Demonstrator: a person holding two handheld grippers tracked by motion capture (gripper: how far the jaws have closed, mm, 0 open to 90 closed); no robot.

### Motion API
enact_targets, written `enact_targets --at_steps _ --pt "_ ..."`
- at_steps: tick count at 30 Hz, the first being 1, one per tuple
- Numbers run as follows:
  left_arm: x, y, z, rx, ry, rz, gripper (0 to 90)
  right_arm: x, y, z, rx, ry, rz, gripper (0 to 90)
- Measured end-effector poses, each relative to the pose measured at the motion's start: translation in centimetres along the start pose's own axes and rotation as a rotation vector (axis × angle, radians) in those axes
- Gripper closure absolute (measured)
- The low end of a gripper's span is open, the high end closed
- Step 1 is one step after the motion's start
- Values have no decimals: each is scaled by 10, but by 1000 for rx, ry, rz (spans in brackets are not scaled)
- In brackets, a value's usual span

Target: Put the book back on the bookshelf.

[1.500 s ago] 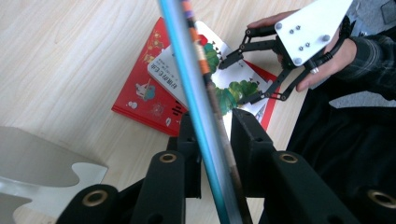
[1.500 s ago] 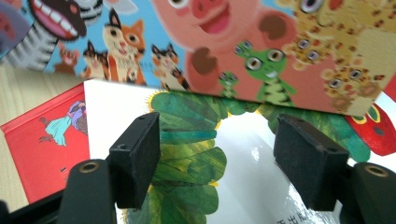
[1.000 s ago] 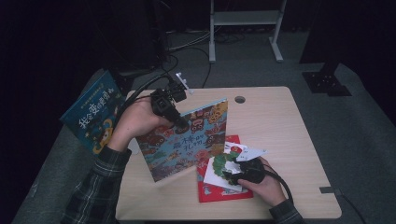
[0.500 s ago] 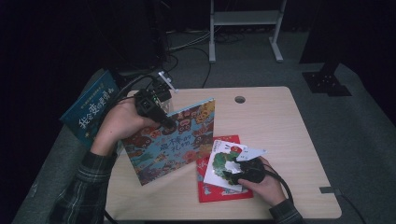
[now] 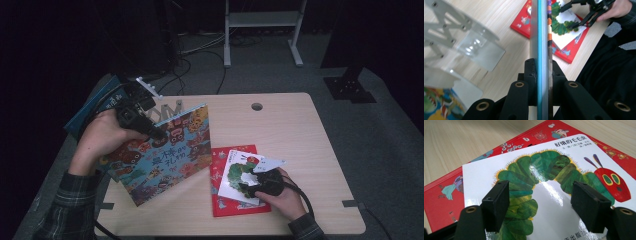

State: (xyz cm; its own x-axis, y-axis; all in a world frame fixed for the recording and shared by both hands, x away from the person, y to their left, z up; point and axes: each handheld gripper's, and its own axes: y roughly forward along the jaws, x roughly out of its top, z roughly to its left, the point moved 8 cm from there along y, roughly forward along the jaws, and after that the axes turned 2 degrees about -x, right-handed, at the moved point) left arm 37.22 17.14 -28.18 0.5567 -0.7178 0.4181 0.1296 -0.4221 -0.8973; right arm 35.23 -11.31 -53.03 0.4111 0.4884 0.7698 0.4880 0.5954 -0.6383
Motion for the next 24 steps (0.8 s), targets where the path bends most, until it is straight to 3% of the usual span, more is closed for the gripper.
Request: enact_targets --at_steps 24 --pt "-94 -42 39 93 -208 -70 804 -1 -1 -1 -6 -1 2 301"
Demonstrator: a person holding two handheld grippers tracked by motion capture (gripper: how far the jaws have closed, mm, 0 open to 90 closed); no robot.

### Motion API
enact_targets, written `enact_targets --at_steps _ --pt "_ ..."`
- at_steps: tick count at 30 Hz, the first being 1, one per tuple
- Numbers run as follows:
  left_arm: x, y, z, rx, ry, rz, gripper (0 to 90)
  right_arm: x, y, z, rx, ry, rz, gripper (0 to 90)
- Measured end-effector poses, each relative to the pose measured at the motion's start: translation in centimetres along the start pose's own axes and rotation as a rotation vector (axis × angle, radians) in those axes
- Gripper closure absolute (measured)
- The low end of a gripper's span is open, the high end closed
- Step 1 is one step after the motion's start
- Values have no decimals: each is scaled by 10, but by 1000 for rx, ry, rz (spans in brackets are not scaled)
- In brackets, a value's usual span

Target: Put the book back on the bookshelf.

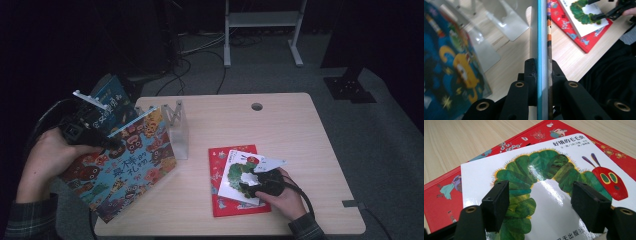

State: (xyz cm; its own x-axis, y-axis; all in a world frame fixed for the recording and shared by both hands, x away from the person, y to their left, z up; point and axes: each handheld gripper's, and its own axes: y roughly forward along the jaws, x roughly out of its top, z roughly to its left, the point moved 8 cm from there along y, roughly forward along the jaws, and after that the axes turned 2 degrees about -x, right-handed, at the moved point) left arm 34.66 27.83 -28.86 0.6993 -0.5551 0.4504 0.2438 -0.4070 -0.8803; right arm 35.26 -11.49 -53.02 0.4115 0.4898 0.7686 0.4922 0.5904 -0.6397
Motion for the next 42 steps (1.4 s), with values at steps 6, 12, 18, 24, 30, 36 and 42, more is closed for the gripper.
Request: enact_targets --at_steps 6,12,18,24,30,36,42 --pt "-15 -7 16 52 -61 -10 805 0 0 1 0 7 4 302" --pt "-22 -11 31 110 -120 -14 805 0 0 0 -2 3 3 302" --pt "-25 -15 40 145 -161 -19 805 -1 -1 -1 -3 5 4 302" --pt "-24 -12 47 165 -185 -14 805 -1 -1 -1 -5 1 6 304" --pt "-21 -8 55 190 -223 -22 805 -1 -1 -1 -5 2 6 304" --pt "-11 -2 63 237 -256 -49 805 -1 -1 -1 -5 4 7 304" --pt "1 7 66 264 -270 -69 805 -1 -1 -1 -3 6 5 304"
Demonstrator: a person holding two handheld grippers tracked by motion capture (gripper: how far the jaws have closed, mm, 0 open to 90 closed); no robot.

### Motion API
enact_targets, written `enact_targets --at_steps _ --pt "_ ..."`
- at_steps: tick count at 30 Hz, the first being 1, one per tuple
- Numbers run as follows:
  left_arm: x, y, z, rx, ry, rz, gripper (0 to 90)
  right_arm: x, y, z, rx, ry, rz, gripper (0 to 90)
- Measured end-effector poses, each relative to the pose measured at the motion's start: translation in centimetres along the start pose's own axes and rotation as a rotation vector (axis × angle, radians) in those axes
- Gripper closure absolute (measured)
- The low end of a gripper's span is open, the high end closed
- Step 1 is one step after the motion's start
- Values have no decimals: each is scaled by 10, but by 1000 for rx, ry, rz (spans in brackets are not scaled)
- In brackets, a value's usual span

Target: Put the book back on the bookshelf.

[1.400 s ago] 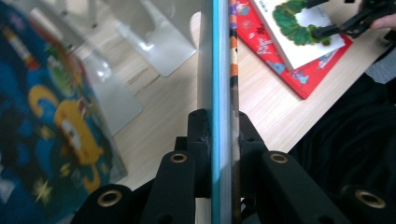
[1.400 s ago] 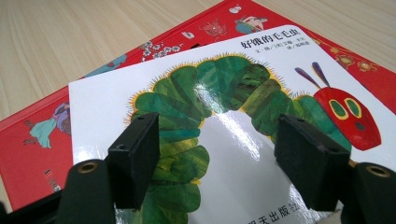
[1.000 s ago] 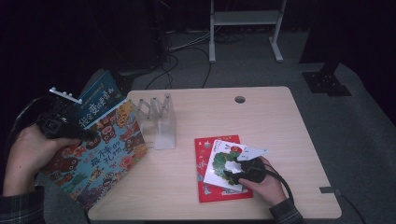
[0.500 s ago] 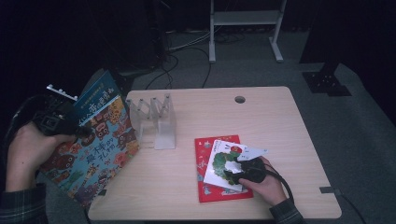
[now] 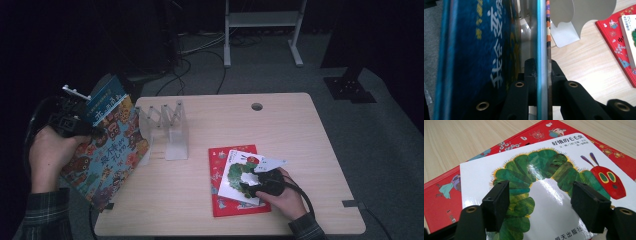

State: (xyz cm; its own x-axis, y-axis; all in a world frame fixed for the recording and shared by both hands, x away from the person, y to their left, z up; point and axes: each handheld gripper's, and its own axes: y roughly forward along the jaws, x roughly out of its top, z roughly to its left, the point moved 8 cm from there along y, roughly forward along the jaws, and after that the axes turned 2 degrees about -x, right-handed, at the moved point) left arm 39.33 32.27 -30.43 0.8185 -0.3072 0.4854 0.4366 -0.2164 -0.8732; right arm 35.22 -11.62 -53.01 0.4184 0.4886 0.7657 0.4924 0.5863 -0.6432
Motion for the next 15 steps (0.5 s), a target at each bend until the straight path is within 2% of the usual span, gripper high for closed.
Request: enact_targets --at_steps 6,15 --pt "11 10 0 18 -15 -8 805 0 0 0 0 -3 0 306" --pt "29 23 3 72 -53 -35 805 0 1 0 4 -2 -4 305"
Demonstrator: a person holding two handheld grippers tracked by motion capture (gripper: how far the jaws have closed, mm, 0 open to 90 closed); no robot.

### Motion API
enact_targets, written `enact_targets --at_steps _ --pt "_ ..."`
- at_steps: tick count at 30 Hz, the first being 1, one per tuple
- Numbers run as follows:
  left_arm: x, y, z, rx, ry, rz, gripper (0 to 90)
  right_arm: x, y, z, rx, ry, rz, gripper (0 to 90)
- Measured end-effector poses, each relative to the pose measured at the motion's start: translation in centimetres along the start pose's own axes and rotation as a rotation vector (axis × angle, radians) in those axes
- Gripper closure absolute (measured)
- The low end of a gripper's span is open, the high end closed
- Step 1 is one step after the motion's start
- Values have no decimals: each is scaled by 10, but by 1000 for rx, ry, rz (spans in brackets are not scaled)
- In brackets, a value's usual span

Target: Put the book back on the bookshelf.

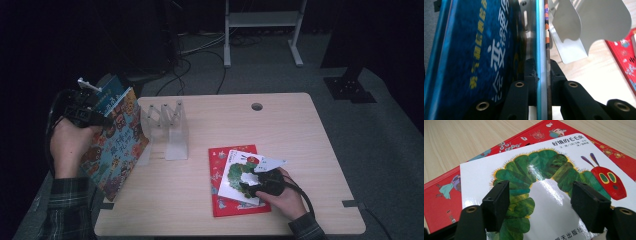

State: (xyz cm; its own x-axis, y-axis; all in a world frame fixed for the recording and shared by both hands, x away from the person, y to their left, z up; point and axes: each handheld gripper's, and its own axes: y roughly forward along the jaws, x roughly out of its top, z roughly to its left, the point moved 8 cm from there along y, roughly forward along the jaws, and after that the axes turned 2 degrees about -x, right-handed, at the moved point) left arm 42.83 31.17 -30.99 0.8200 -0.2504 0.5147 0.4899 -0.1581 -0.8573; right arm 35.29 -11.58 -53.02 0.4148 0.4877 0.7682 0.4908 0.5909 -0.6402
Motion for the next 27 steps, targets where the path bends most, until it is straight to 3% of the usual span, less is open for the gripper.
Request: enact_targets --at_steps 7,11,24,27 --pt "10 10 -2 33 -5 -5 800 0 0 0 0 3 0 306" --pt "10 11 -3 25 -1 7 791 0 0 0 -1 3 -1 305" --pt "3 2 1 2 -1 -12 787 0 0 0 1 4 1 304" --pt "4 -7 1 8 4 -26 788 0 0 0 1 4 0 305"
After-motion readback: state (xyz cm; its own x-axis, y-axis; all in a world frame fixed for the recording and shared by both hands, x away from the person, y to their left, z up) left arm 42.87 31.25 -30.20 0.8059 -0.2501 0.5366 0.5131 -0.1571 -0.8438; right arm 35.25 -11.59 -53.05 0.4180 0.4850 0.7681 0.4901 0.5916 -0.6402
